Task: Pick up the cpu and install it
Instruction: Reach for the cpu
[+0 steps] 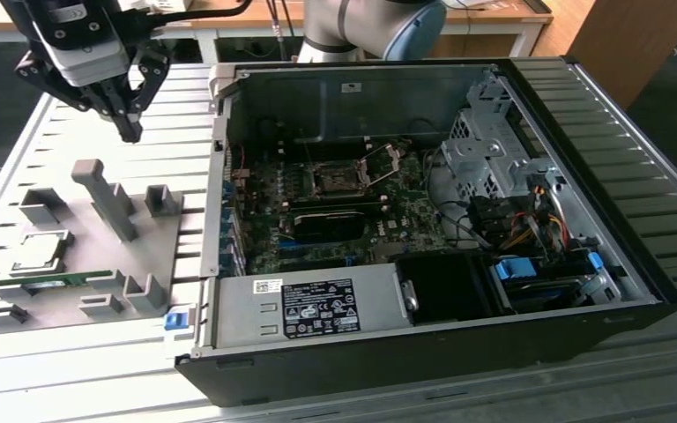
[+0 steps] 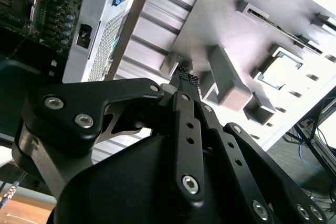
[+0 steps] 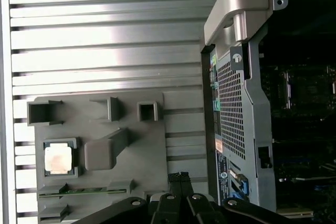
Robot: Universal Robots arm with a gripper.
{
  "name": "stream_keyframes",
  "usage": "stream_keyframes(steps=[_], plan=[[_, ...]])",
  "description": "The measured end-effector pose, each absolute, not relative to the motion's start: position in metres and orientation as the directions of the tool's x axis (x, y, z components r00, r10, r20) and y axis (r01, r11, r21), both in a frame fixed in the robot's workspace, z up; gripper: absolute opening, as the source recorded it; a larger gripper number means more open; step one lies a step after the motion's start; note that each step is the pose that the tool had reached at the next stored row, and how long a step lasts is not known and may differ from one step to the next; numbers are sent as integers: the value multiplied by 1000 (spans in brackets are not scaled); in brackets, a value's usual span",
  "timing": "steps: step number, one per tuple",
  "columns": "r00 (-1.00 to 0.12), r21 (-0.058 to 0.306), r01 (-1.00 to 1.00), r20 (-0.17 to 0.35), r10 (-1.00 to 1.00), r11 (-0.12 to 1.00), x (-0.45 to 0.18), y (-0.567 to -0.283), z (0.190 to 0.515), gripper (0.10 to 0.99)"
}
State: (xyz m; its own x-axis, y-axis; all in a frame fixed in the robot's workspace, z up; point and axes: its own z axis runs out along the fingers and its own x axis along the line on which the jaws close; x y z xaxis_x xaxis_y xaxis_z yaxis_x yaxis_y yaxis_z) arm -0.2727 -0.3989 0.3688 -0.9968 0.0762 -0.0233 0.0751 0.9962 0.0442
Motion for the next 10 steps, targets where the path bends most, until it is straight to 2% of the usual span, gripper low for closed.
stream_keyframes(steps=[10], plan=[[-997, 44, 75, -23, 76, 996, -278, -399, 368, 106]])
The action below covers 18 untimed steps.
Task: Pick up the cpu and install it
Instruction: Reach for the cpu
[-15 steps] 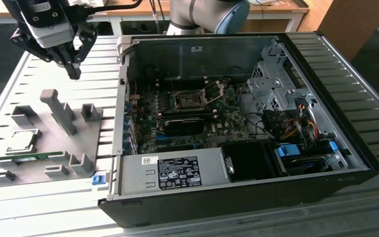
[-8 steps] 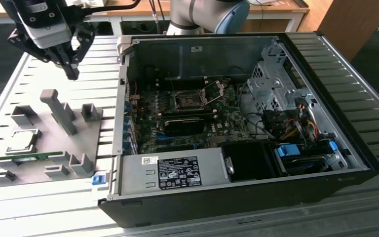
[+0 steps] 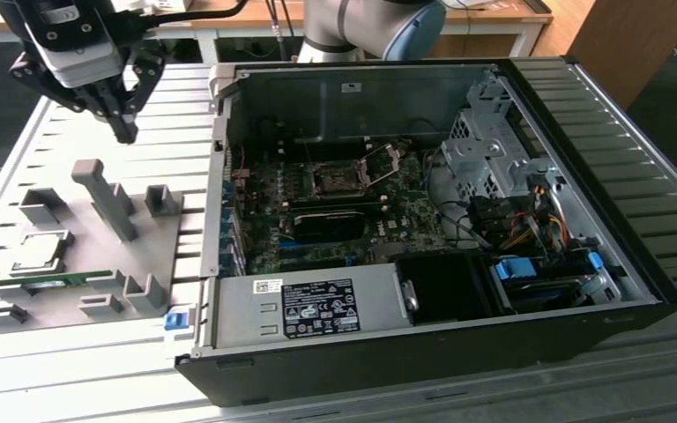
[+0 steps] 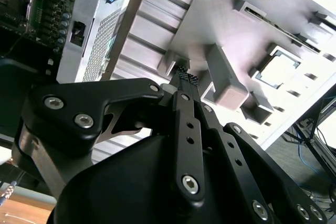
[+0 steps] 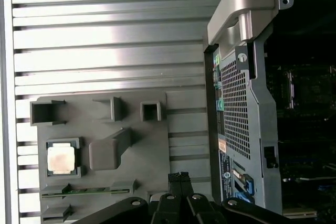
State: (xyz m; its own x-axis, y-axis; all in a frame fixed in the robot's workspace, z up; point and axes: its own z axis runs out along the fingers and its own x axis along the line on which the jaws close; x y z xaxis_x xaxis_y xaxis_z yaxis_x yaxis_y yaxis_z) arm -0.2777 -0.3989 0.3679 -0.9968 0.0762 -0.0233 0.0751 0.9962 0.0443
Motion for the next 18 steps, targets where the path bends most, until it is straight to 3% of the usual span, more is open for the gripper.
stream_keyframes(steps=[18], plan=[[-997, 44, 75, -23, 76, 996, -288, -399, 366, 106]])
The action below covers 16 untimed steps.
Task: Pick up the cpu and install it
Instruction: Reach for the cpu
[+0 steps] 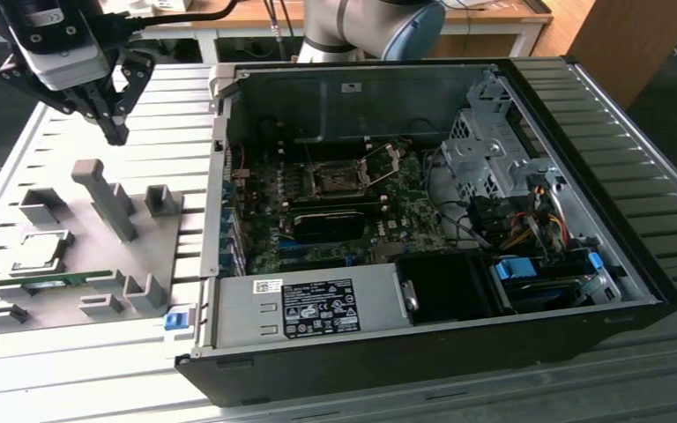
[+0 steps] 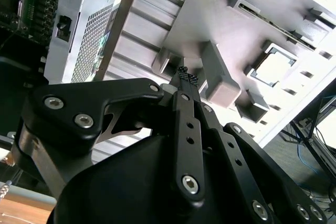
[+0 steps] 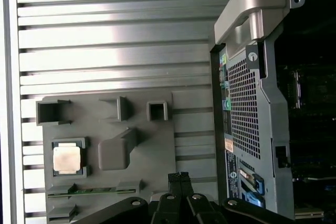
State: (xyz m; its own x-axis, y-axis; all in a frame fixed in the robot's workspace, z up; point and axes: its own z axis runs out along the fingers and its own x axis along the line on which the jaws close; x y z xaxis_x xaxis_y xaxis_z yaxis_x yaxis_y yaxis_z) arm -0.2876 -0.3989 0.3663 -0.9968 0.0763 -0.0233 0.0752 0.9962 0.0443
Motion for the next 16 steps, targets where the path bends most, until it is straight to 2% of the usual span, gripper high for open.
stream_keyframes(steps=[16], plan=[[-997, 44, 75, -23, 76, 996, -298, -399, 365, 106]])
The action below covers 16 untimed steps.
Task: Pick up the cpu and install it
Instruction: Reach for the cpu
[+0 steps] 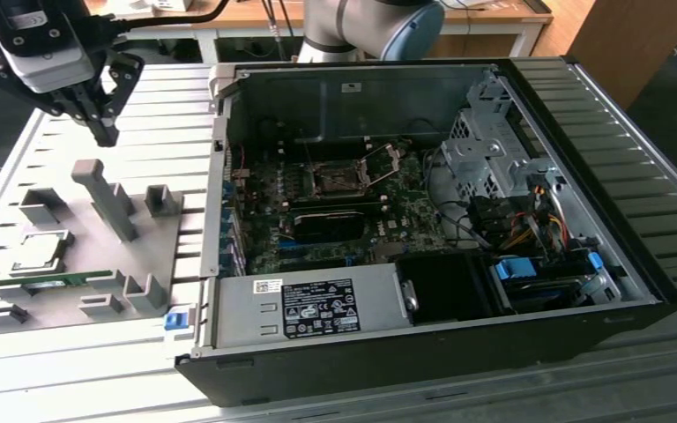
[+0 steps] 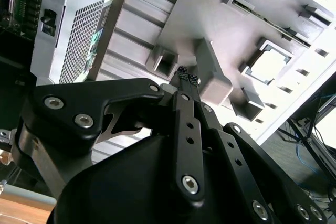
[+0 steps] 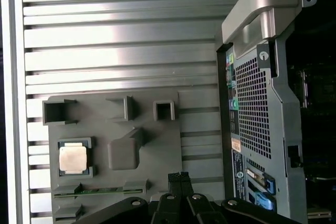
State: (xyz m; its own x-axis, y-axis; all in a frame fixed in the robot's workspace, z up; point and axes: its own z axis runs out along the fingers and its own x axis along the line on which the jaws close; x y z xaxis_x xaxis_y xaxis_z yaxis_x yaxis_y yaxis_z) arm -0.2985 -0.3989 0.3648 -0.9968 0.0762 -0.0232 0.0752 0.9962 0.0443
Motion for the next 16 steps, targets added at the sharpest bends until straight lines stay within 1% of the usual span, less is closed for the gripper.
stream_keyframes(steps=[16], plan=[[-997, 44, 75, -23, 76, 996, -322, -399, 364, 106]])
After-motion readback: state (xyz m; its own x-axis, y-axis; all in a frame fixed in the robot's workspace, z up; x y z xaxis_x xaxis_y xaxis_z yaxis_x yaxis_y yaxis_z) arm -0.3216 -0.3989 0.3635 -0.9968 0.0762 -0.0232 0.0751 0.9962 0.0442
